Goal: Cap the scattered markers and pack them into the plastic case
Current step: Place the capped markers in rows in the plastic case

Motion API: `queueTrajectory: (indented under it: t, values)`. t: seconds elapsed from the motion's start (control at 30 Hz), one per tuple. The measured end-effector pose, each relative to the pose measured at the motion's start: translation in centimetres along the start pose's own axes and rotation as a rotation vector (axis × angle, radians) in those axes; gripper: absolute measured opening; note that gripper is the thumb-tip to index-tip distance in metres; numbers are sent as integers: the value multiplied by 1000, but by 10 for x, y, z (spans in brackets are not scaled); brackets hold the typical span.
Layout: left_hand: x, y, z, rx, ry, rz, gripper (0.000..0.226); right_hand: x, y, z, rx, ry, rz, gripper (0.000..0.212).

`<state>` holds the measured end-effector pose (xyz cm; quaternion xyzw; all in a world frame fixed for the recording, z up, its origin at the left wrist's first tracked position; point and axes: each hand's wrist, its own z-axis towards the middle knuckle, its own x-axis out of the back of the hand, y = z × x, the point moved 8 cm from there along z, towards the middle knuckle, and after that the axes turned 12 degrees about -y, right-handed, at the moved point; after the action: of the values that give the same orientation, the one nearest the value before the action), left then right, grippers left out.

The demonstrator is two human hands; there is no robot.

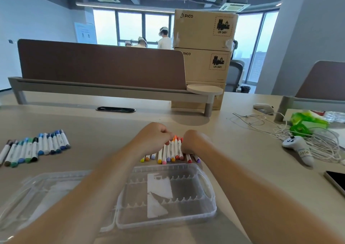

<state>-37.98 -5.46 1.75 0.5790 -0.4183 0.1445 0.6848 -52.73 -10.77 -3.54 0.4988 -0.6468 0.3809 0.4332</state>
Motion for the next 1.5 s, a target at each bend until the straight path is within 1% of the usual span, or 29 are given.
queueTrajectory:
  t: [0.17,0.27,0.3,0.37,0.43,0.47,0.53,0.63,0.7,0.8,0.93,1.03,1.1,1.13,1.23,1.3,1.43,1.5]
  values:
    - [-3,-4,-8,2,-13,-32,28,5,0,-12,1,39,-39,13]
    - [-8,-5,-14,16,-13,7,26,18,5,-31,59,80,-8,20]
    - [-11,-4,-17,19,-9,27,23,19,7,-41,79,48,40,23]
    - [-17,-1,-20,20,2,47,16,13,10,-65,82,-103,157,29]
    - [-27,5,-25,10,-7,67,13,1,13,-89,74,-238,228,27]
    - [-32,9,-28,1,-15,83,14,-4,15,-99,82,-269,245,25]
    - [-43,16,-33,-26,-46,133,17,-14,21,-116,107,-285,281,22]
    - [-58,25,-40,-63,-105,228,23,-29,28,-133,130,-323,295,24]
    - [-66,26,-40,-72,-147,236,26,-36,30,-139,141,-352,303,23]
    - [-75,23,-39,-50,-202,243,32,-41,33,-142,144,-353,306,19]
    - [-85,20,-40,-13,-266,270,31,-44,39,-136,125,-356,281,28]
    - [-92,19,-41,-37,-336,269,23,-44,43,-129,117,-332,258,33]
    - [-96,19,-41,-79,-368,250,6,-45,43,-127,127,-348,247,34]
    - [-97,20,-42,-95,-379,246,3,-45,42,-127,133,-354,237,35]
    - [-100,19,-43,-96,-437,242,16,-44,40,-125,150,-337,213,34]
    - [-101,19,-43,-93,-464,230,22,-41,38,-122,160,-309,184,30]
    - [-100,19,-41,-80,-457,259,33,-40,32,-117,150,-320,114,25]
    - [-100,18,-39,-69,-461,267,34,-39,28,-116,147,-315,67,28]
